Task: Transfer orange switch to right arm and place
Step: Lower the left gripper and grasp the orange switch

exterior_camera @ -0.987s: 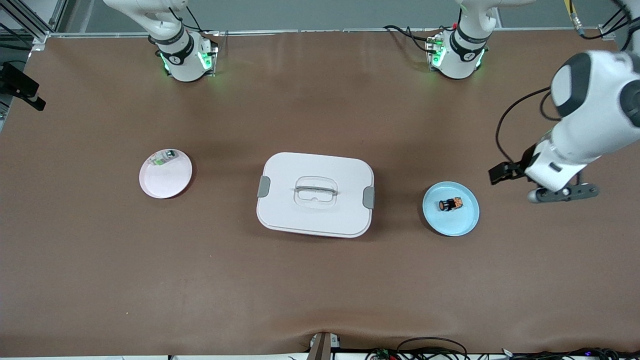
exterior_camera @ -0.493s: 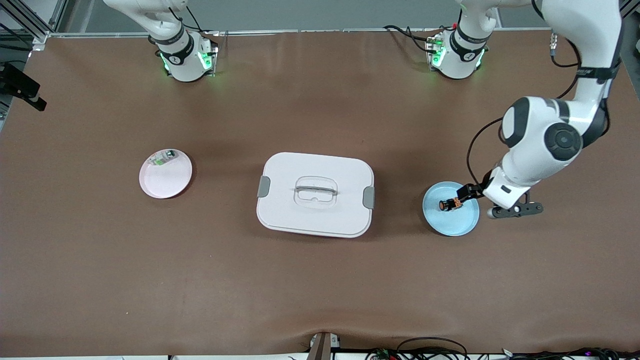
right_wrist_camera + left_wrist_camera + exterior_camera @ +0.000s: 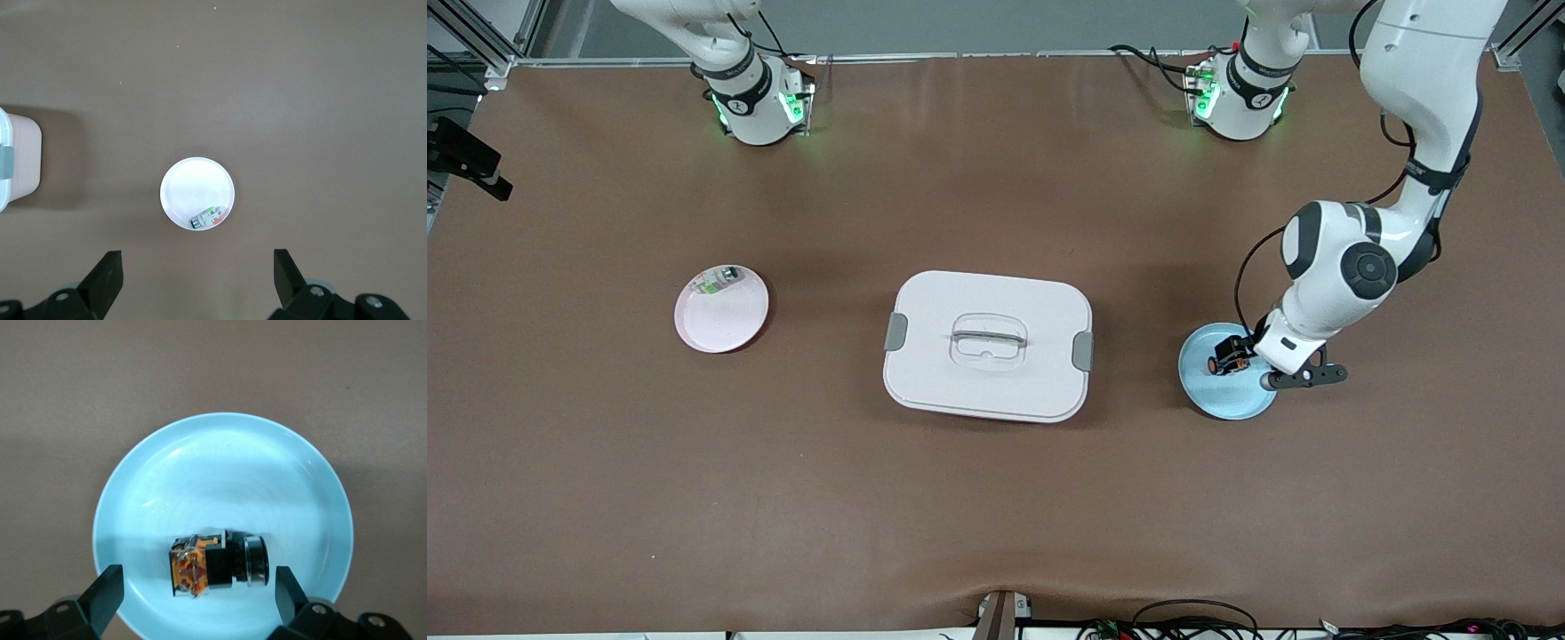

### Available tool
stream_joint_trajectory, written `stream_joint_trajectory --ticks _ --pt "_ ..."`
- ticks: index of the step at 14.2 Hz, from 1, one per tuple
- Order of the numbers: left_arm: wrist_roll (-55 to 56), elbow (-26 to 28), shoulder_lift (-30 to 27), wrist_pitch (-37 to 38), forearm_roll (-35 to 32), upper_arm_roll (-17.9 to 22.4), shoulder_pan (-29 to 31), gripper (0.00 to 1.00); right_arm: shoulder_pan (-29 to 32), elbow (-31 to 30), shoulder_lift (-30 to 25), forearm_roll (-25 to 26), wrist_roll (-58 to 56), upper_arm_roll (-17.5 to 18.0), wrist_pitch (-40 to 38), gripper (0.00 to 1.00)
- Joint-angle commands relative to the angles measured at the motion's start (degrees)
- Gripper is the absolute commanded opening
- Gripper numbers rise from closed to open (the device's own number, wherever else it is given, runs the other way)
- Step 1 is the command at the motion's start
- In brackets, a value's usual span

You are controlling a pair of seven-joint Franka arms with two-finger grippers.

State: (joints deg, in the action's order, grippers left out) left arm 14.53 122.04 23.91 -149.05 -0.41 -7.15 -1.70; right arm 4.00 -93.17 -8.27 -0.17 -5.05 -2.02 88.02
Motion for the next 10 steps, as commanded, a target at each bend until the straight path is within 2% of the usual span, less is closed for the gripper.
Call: stream_joint_trajectory --ticks 1,7,8,9,10 --pt "0.4 0.0 2.8 -4.0 0.9 -0.2 -0.7 1.00 0.5 1.8 1.2 0.5 -0.5 0.9 -0.9 1.00" --pt "1.9 0.0 4.2 -6.4 0.8 -0.6 -0.9 1.00 1.2 1.1 3.0 0.5 -0.3 0.7 -1.1 1.00" --pt "2.0 0.0 4.2 -6.3 0.8 -0.7 -0.9 0.90 1.1 0.9 3.0 0.4 -0.2 0.7 -1.3 1.00" --pt "2.0 0.1 4.2 -6.3 0.8 -0.7 -0.9 0.86 1.0 0.8 3.0 0.4 -0.2 0.7 -1.5 1.00" --pt "1.9 0.5 4.2 -6.2 0.8 -0.7 -0.9 0.73 1.0 0.9 3.0 0.4 -0.2 0.7 -1.4 1.00"
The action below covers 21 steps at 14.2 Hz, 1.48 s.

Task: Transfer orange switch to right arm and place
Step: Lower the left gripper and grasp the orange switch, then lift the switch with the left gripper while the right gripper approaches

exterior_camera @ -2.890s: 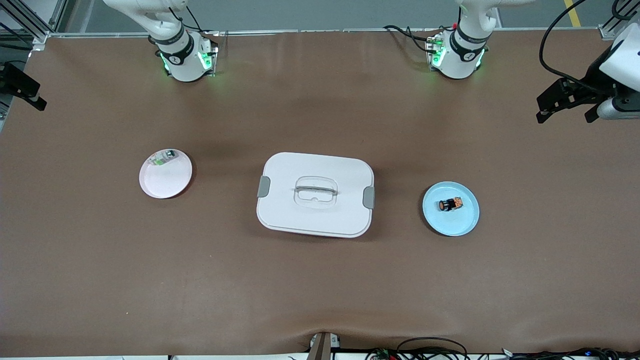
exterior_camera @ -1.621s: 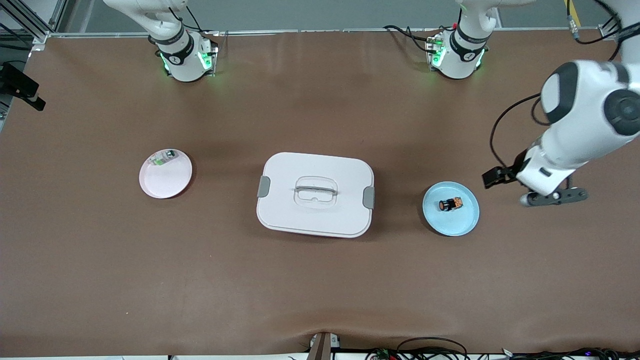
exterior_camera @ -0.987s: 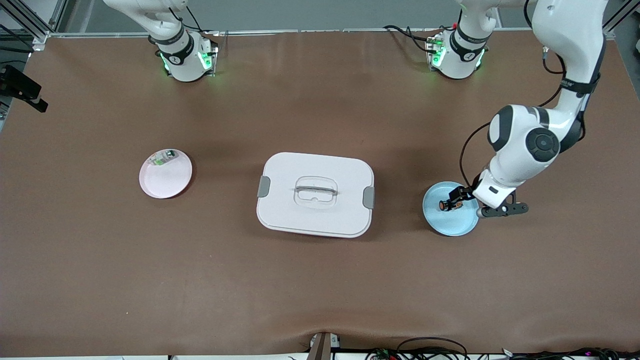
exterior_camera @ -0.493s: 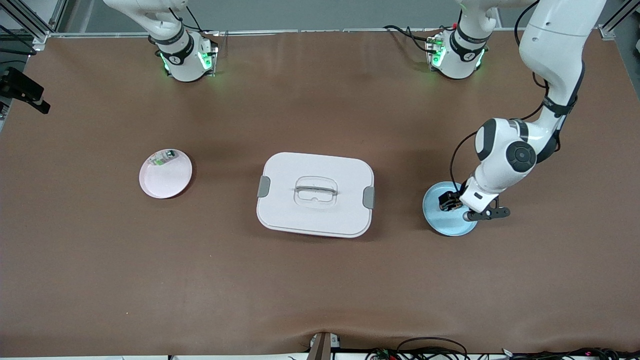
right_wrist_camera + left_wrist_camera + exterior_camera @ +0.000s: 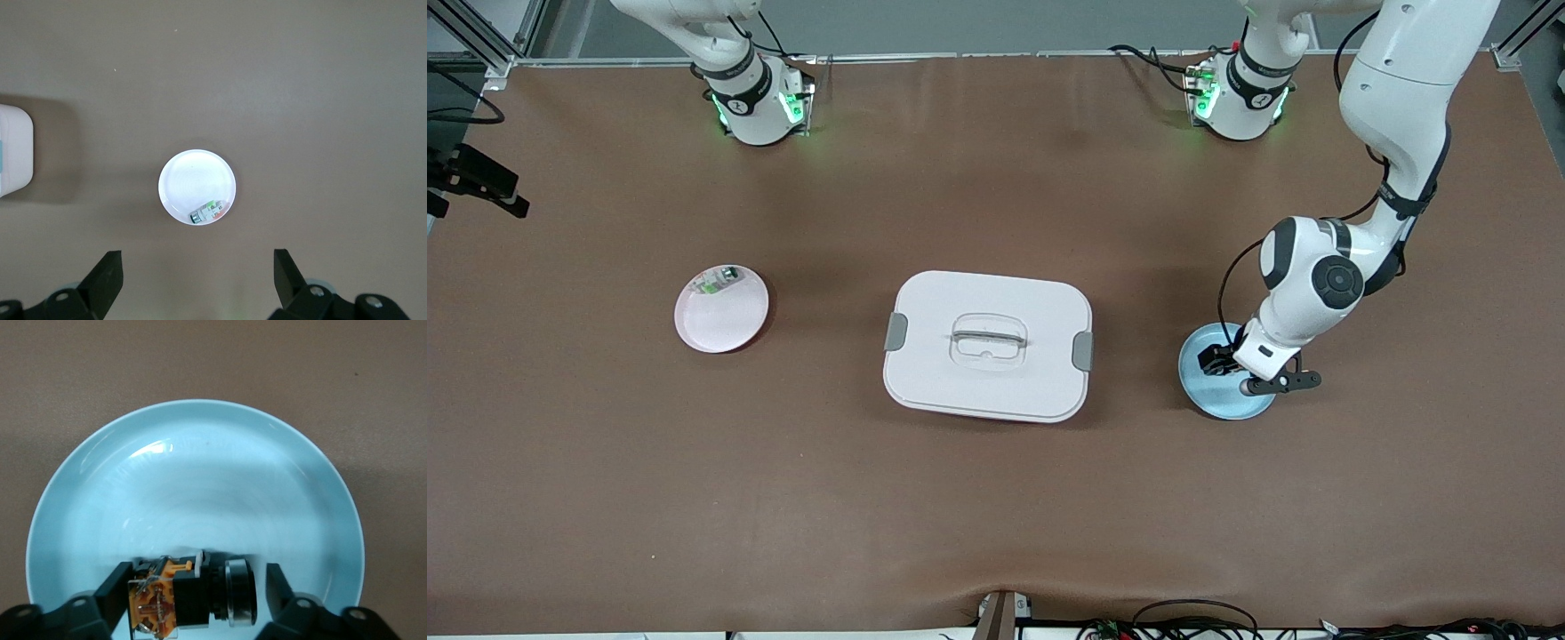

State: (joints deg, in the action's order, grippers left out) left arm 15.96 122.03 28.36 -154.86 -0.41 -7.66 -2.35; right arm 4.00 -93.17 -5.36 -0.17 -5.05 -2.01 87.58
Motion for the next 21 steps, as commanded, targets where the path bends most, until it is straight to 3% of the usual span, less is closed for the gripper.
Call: stream_joint_trajectory --ticks 1,3,4,9,12,15,18,21 --pt "0.5 0.7 -0.3 -0.3 0.8 -0.2 -0.2 0.55 1.0 0.9 0.1 0.3 -0.2 0.7 -1.0 1.00" --pt "0.6 0.8 -1.0 0.6 0.8 -0.2 0.0 0.07 0.7 0.9 0.1 0.2 -0.1 0.8 -1.2 1.00" --pt "0.6 0.7 -2.2 1.9 0.8 -0.2 0.0 0.00 0.7 0.9 0.1 -0.1 -0.1 0.8 -1.2 1.00" --pt "0.5 -2.2 -10.1 12.5 0.8 -1.6 0.2 0.00 -0.2 0.8 0.1 -0.4 -0.1 1.0 -1.5 1.00" --pt "1.6 -7.7 -13.1 21.4 0.8 -3.3 0.1 0.00 -1.3 0.7 0.1 -1.6 0.2 1.0 -2.7 1.00" --pt "9.1 -17.1 -12.6 33.8 0.8 -6.8 -0.3 0.00 -2.0 -0.9 -0.1 -8.8 4.7 1.0 -3.9 1.00" --pt "16.6 -23.7 -12.3 38.4 1.1 -9.6 -0.4 0.00 -3.3 -6.6 -2.3 -17.7 8.8 1.1 -1.7 1.00" --pt "20.7 -26.4 -12.1 40.6 10.1 -10.9 -0.5 0.00 -10.0 -7.5 -3.3 -18.8 19.4 1.1 0.8 1.00"
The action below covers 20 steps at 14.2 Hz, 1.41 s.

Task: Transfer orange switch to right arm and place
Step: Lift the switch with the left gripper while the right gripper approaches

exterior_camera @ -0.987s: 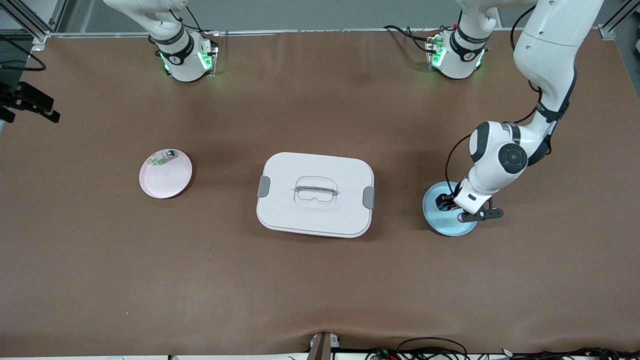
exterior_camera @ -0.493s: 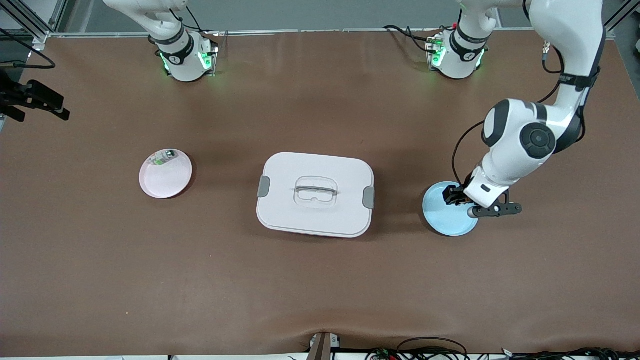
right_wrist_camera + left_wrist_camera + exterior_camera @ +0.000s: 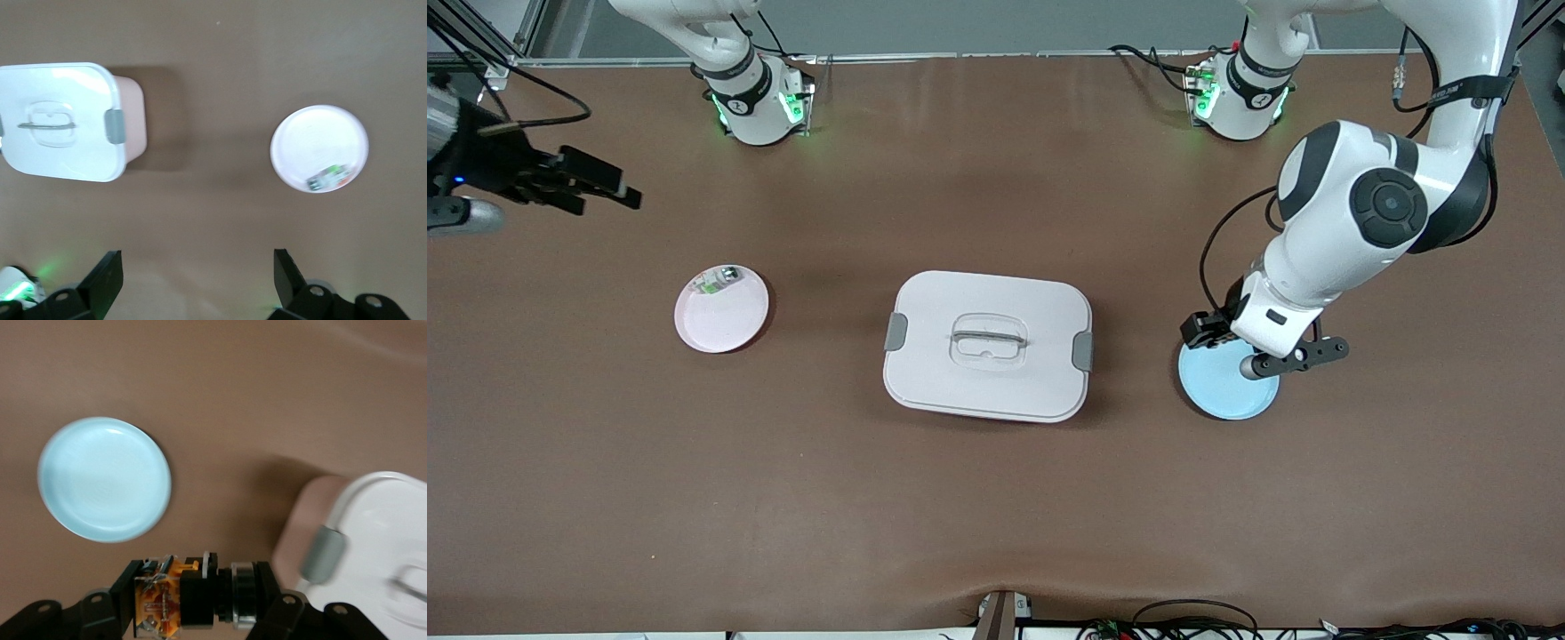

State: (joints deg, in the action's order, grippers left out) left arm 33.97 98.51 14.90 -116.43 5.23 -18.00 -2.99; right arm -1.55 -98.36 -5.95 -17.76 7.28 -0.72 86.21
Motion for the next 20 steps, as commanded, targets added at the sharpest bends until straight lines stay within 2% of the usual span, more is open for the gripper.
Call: stream_joint_trajectory --ticks 1,3,6,7,10,12,14,20 --pt "5.5 -3.3 1.3 2.3 5.7 -1.3 -0.5 0.00 -6.5 -2.5 -2.8 -2.2 10.6 -0.2 3.5 1.00" --pt "14.3 -5.8 1.5 3.7 6.5 -2.6 -2.5 0.00 -8.4 -6.1 -4.6 -6.6 14.1 -0.2 8.8 1.00" --pt "26.5 -10.4 4.1 3.8 6.8 -2.8 -7.4 0.00 -10.8 -17.7 -10.2 -13.0 14.3 -0.2 21.0 1.00" --pt "29.5 -12.5 5.4 3.8 8.5 -2.8 -8.8 0.00 -12.0 -19.6 -10.7 -14.4 15.7 0.0 23.6 1.00" --pt "38.5 -16.8 9.2 3.7 10.9 -2.8 -12.5 0.00 -18.2 -20.3 -10.4 -14.9 26.7 0.6 31.2 1.00" --pt "46.6 -19.7 11.6 3.1 11.6 -2.8 -15.2 0.00 -22.5 -20.4 -9.8 -14.9 30.4 0.6 37.3 1.00" --pt "52.3 -22.5 13.7 2.4 13.5 -2.8 -17.3 0.00 -23.9 -20.4 -8.3 -15.2 31.2 0.6 40.9 1.00" --pt "56.9 -23.0 14.8 -0.6 24.3 -2.8 -21.1 0.00 -27.3 -19.6 -3.0 -16.6 31.0 0.6 46.2 1.00"
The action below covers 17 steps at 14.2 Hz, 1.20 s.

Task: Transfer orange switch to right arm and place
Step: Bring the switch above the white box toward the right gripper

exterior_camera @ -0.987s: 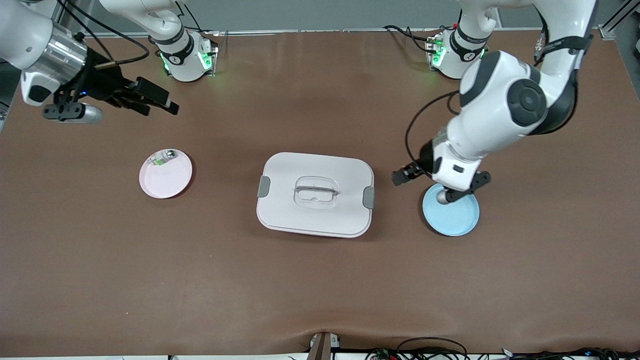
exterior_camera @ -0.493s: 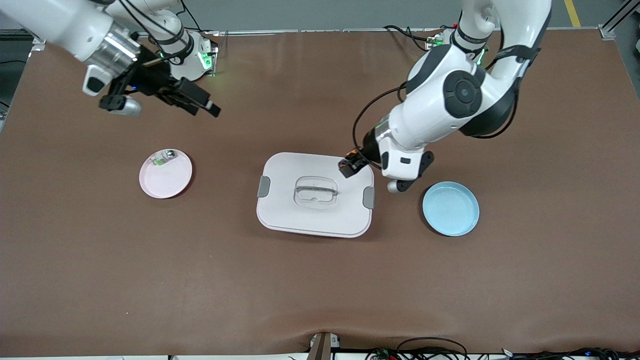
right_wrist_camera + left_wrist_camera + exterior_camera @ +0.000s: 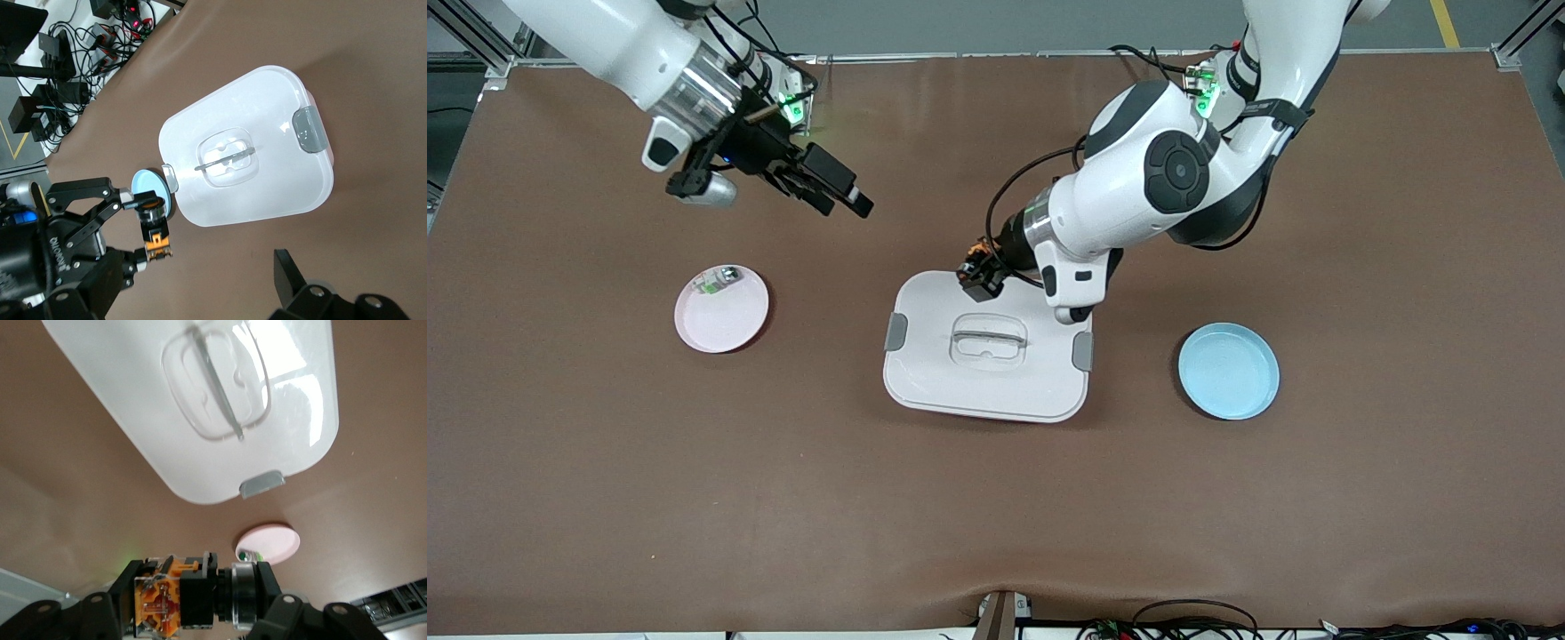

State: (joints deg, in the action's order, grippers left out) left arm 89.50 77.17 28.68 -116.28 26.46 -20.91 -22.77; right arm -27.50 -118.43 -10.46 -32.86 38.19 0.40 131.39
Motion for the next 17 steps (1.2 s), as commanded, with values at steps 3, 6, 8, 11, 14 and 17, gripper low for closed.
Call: stream_joint_trajectory --ticks 3,6,8,11,14,17 --pt "2.1 -1.7 1.9 -3.2 7.7 0.0 -1.7 0.00 -2.4 2.7 4.6 -1.7 0.0 -0.5 1.1 1.00" --pt "2.3 -1.7 2.4 -4.3 8.9 0.1 -2.7 0.00 -2.5 3.1 5.4 -4.0 0.0 -0.5 1.1 1.00" --pt "4.4 -1.7 3.3 -6.1 9.6 0.0 -3.8 0.00 -2.8 3.1 5.4 -4.1 0.2 -0.5 1.0 1.00" --pt "6.2 -1.7 3.5 -7.2 9.7 0.1 -4.7 0.00 -4.0 3.2 6.2 -4.1 0.1 -0.5 1.1 1.00" --pt "7.9 -2.2 3.7 -7.6 9.7 0.0 -5.0 0.00 -4.4 3.2 7.3 -3.5 -0.4 -0.5 1.0 1.00" --pt "8.4 -2.2 3.7 -7.8 9.7 0.0 -5.4 0.00 -5.5 2.7 7.5 -3.2 -0.4 -0.5 0.7 1.00"
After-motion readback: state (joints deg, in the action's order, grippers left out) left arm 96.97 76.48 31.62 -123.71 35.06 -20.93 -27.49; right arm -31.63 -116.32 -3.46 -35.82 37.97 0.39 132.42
